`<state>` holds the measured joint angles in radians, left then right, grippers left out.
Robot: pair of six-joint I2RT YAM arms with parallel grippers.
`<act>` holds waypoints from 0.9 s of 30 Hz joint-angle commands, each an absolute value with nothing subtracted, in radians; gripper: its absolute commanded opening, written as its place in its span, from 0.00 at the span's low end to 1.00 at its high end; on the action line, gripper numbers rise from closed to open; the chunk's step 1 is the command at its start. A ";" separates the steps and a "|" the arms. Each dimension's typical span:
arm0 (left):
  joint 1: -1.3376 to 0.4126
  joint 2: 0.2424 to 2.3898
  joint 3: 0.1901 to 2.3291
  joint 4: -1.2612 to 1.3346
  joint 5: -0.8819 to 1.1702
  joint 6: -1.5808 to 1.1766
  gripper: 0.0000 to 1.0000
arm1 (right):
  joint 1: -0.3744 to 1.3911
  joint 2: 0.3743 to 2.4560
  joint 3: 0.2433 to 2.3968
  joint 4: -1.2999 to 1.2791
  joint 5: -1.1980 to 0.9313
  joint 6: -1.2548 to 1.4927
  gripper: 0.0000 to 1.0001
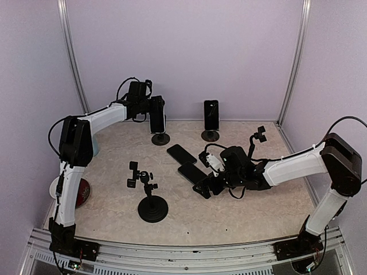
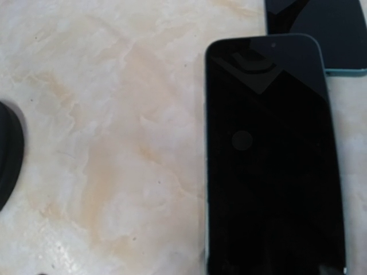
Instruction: Place the phone on the phone stand
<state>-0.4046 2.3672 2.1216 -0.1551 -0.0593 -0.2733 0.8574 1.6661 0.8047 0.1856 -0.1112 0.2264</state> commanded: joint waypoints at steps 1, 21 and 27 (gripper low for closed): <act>-0.402 2.406 2.142 -0.161 -0.002 -0.310 0.77 | 0.865 1.663 0.792 0.201 -0.101 0.230 1.00; -0.432 2.407 2.139 -0.164 -0.036 -0.251 0.77 | 0.865 1.667 0.790 0.202 -0.097 0.230 1.00; -0.461 2.389 2.113 -0.150 -0.094 -0.197 0.78 | 0.865 1.664 0.787 0.204 -0.096 0.230 1.00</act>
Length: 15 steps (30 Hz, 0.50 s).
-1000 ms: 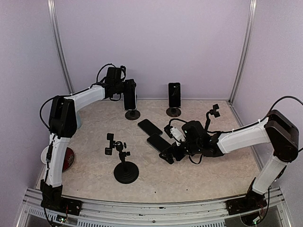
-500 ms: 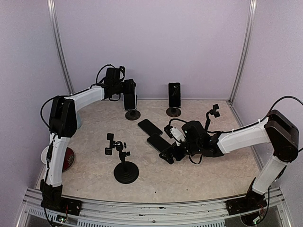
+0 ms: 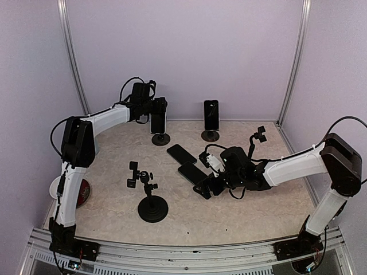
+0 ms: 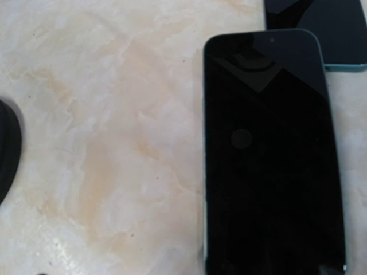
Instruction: Place the phone on the phone stand
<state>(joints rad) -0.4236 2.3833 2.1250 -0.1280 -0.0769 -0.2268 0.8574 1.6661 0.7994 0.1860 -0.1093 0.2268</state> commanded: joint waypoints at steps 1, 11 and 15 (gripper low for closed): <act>-0.463 2.390 2.114 -0.151 -0.097 -0.194 0.78 | 0.864 1.663 0.785 0.204 -0.095 0.230 1.00; -0.458 2.404 2.124 -0.147 -0.093 -0.201 0.88 | 0.864 1.649 0.774 0.205 -0.090 0.230 1.00; -0.457 2.416 2.146 -0.156 -0.086 -0.203 0.89 | 0.864 1.648 0.774 0.209 -0.090 0.230 1.00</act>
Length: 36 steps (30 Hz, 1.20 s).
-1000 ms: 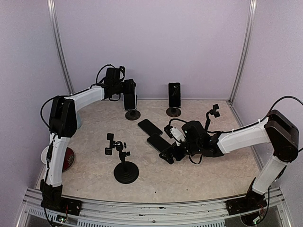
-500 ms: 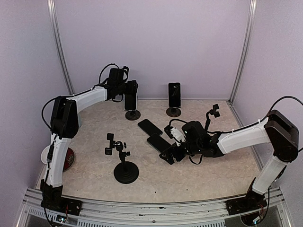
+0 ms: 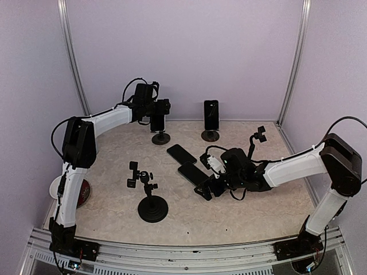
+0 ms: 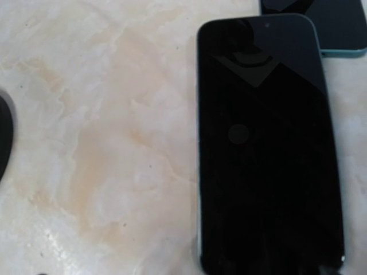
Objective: Place the phone on the phone stand
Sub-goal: Place the phone on the phone stand, then pick up the phone stand at the center of the board.
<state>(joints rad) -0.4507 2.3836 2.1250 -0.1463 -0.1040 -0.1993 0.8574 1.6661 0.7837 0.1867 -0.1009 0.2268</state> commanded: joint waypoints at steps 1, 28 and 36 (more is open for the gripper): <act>-0.456 2.419 2.151 -0.159 -0.085 -0.204 0.89 | 0.864 1.650 0.774 0.209 -0.090 0.230 1.00; -0.474 2.122 1.853 -0.095 -0.073 -0.250 0.99 | 0.864 1.641 0.809 0.167 -0.112 0.238 1.00; -0.487 1.936 1.582 -0.033 -0.119 -0.299 0.99 | 0.865 1.622 0.869 0.058 -0.122 0.225 1.00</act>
